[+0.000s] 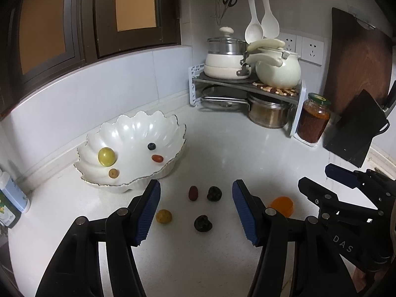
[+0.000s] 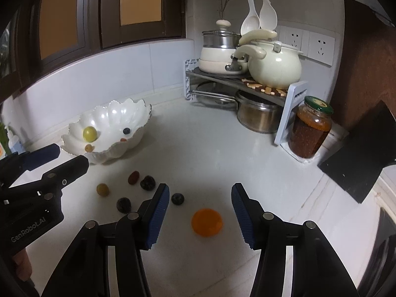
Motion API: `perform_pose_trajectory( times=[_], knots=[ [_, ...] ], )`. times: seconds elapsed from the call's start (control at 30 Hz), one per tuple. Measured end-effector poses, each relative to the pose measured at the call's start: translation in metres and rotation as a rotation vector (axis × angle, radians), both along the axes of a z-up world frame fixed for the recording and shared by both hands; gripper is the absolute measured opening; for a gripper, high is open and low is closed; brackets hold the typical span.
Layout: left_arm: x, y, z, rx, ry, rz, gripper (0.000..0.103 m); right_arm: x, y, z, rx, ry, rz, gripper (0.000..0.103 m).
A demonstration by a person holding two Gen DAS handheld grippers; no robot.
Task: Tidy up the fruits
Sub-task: 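Grasp a dark plum with left gripper while right gripper grasps the orange mandarin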
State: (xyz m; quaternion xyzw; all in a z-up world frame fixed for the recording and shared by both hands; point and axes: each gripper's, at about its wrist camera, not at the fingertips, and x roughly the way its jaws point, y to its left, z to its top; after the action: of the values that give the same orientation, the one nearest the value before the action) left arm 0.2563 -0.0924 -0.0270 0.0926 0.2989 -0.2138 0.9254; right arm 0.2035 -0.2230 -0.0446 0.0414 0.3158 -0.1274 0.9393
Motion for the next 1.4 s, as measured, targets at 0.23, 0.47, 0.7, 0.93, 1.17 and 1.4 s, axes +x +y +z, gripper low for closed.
perform_pose_trajectory(
  times=[0.23,0.47,0.7,0.93,1.17,1.4],
  knots=[
    [-0.001,-0.008,-0.023,0.042,0.024,0.002,0.060,0.001,-0.003,-0.021,0.002,0.040,-0.004,0.055],
    [0.006,-0.013,-0.049,0.057,0.089,0.011,0.060,0.005,-0.008,-0.043,0.028,0.086,-0.021,0.060],
    [0.015,-0.016,-0.071,0.079,0.141,0.028,0.060,0.012,-0.015,-0.062,0.019,0.136,-0.033,0.060],
    [0.026,-0.020,-0.088,0.089,0.185,0.039,0.060,0.022,-0.021,-0.078,0.025,0.175,-0.027,0.060],
    [0.037,-0.023,-0.101,0.088,0.222,0.051,0.059,0.031,-0.024,-0.087,0.032,0.184,-0.028,0.060],
    [0.044,-0.028,-0.110,0.085,0.242,0.051,0.059,0.038,-0.028,-0.095,0.053,0.194,-0.020,0.060]
  ],
)
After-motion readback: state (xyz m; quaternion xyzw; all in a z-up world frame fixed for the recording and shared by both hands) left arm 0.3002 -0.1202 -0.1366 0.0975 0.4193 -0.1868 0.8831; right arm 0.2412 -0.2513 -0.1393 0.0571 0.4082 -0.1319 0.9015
